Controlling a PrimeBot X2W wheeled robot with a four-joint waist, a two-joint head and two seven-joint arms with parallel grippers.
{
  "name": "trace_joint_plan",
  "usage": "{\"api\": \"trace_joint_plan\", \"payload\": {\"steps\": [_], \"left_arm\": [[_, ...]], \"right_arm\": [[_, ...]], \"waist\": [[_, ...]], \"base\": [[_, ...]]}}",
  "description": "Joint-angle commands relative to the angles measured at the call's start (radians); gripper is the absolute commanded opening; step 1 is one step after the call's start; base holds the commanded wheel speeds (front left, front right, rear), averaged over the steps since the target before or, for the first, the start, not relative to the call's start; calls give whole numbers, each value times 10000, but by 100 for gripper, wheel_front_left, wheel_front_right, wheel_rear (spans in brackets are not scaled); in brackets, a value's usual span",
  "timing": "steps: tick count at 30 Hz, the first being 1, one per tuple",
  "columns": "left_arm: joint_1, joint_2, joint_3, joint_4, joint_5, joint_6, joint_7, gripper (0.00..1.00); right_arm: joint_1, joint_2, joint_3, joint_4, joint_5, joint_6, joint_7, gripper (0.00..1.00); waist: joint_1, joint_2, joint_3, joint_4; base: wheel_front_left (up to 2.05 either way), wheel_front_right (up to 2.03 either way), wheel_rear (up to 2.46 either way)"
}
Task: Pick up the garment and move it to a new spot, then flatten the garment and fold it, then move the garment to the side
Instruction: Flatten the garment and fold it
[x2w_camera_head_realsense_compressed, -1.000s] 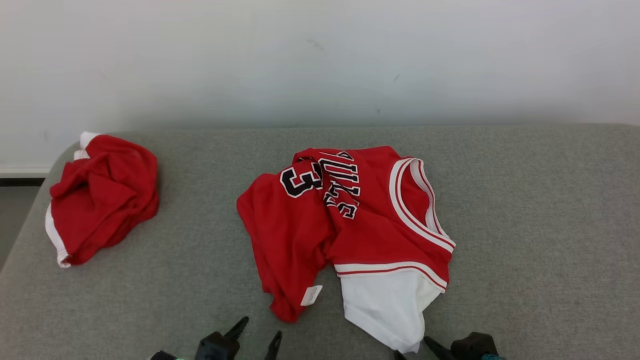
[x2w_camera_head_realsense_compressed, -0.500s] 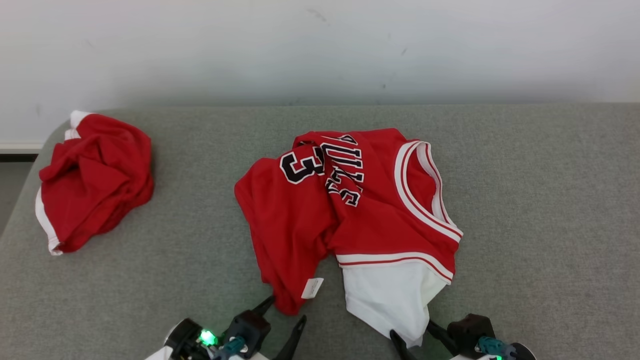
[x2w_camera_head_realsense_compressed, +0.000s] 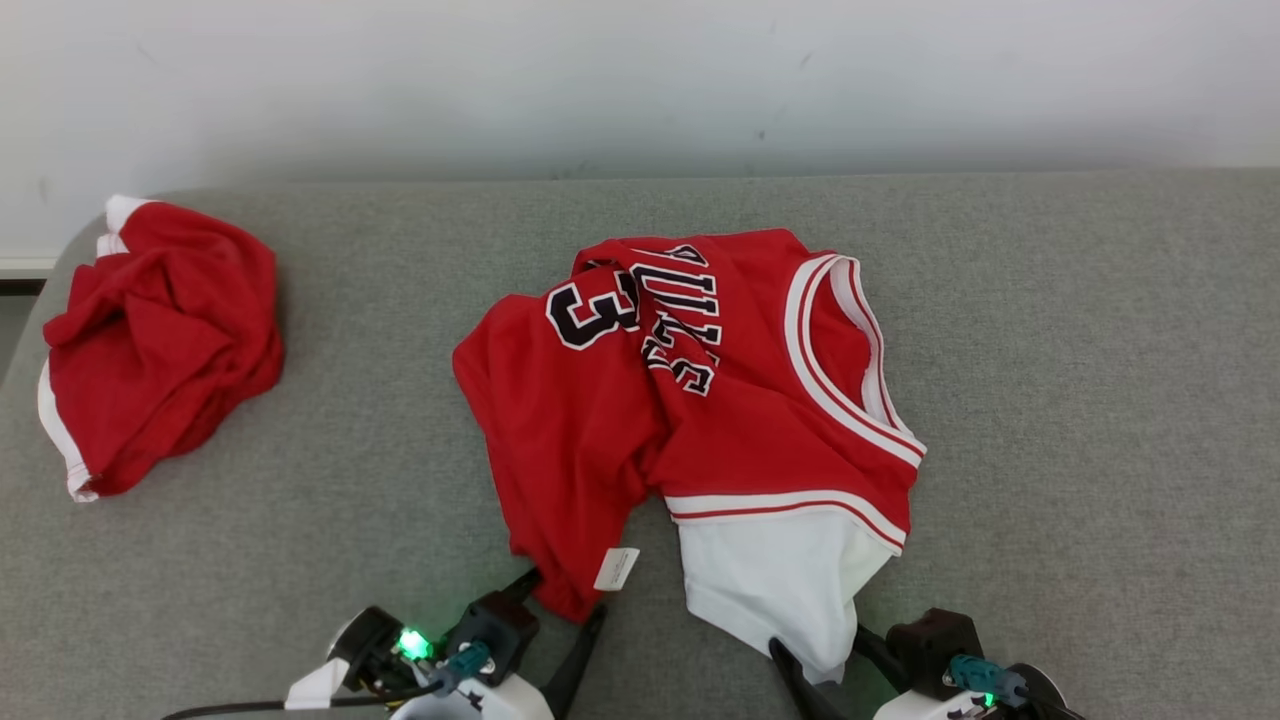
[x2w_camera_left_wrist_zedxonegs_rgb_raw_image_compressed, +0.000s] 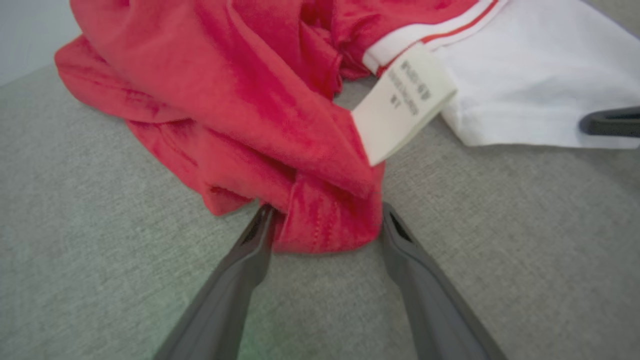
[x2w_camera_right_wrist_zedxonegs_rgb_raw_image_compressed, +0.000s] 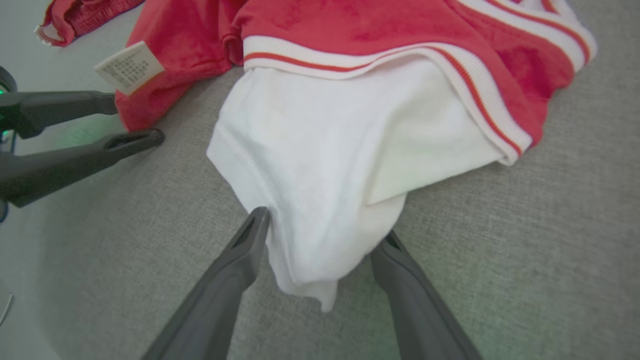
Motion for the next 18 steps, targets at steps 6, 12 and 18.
{"api": "trace_joint_plan", "payload": {"steps": [6,12,18], "left_arm": [[-246,12,-35,292,-131,120,-201,100],[-303,-55,-132,402,-245,141,-272,100],[-339,-122,-239,565,-351,95,-298,0]], "right_arm": [[-209,-10,64,140,188,0,-52,100],[-314,-9,91,229,211,0,-95,100],[-393,-10,55,268,430,0,-342,25]], "waist": [[-1,0,25,35],[-1,0,-45,71],[-1,0,-49,121]], "base": [[0,0,0],[0,0,0],[0,0,0]]}}
